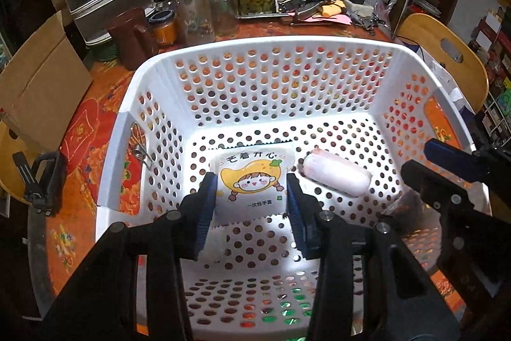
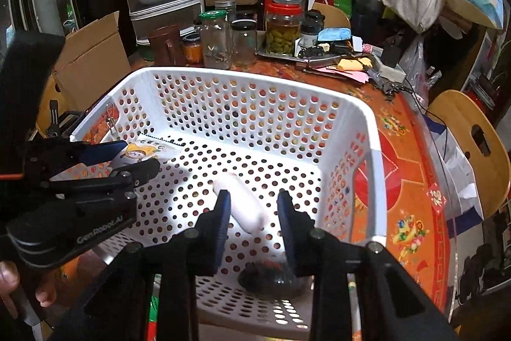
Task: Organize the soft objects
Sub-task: 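Lower the tissue packet and towel into the basket and open both grippers, then move the right gripper to the white folded cloth and grasp it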
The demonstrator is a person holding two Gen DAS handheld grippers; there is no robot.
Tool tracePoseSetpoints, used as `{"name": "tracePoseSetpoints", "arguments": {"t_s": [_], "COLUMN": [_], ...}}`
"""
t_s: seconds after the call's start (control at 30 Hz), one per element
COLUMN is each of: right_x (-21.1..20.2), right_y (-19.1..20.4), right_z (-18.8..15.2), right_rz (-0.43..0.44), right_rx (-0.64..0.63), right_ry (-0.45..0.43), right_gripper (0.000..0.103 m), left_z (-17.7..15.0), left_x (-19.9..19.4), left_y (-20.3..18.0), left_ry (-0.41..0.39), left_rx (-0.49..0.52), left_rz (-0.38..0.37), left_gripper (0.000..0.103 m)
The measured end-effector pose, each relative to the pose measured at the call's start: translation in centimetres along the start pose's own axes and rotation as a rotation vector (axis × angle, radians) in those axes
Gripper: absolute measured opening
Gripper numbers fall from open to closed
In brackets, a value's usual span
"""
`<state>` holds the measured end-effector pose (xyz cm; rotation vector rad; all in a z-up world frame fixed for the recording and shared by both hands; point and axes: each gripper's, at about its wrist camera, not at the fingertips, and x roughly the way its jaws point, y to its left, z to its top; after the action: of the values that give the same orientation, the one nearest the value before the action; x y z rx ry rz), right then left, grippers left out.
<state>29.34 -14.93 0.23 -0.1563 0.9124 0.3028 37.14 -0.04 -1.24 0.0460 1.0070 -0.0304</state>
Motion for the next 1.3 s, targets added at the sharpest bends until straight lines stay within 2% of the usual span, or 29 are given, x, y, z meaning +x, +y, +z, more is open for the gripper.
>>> {"name": "tracePoseSetpoints", "arguments": {"t_s": [0.1,0.17,0.23,0.27,0.53,0.67,0.77,1.0,1.3], "right_x": [-0.2,-0.5,-0.9,-1.2,-5.4,-8.2,-10.0,-12.5,-14.1], "right_y": [0.0,-0.3,-0.3,-0.5,-1.5,-1.8,-1.9,-1.3,-0.2], "right_z": [-0.1,-0.4,-0.7,-1.0,-2.4,-3.9,-5.5,-9.6,-14.8], "right_rz": [0.012,0.025,0.025,0.028,0.055,0.061,0.066,0.084,0.089], "right_rx": [0.002,0.013,0.02,0.027,0.06,0.068,0.068,0.061,0.073], "right_ry": [0.001,-0.004,-0.014,-0.023,-0.097,-0.145,-0.176,-0.197,-0.21], "right_gripper": [0.029,0.039,0.049,0.053,0.071,0.087,0.091,0.093,0.093], "left_z": [-0.1,-0.3,-0.5,-0.6,-2.7,-4.9,-7.1,-12.7,-19.1], "left_x": [-0.4,-1.1,-1.8,-2.0,-6.2,-9.4,-12.0,-17.3,-18.0], "left_y": [0.0,0.1,0.2,0.2,0.5,0.6,0.7,1.2,1.7], "left_ry": [-0.021,-0.048,-0.069,-0.074,-0.155,-0.207,-0.25,-0.326,-0.28], "left_rx": [0.013,0.021,0.028,0.03,0.016,0.009,0.003,-0.022,-0.036], "left_rz": [0.026,0.046,0.052,0.046,0.037,0.045,0.045,0.029,0.008], "left_gripper": [0.064,0.08,0.084,0.085,0.094,0.097,0.099,0.103,0.103]}}
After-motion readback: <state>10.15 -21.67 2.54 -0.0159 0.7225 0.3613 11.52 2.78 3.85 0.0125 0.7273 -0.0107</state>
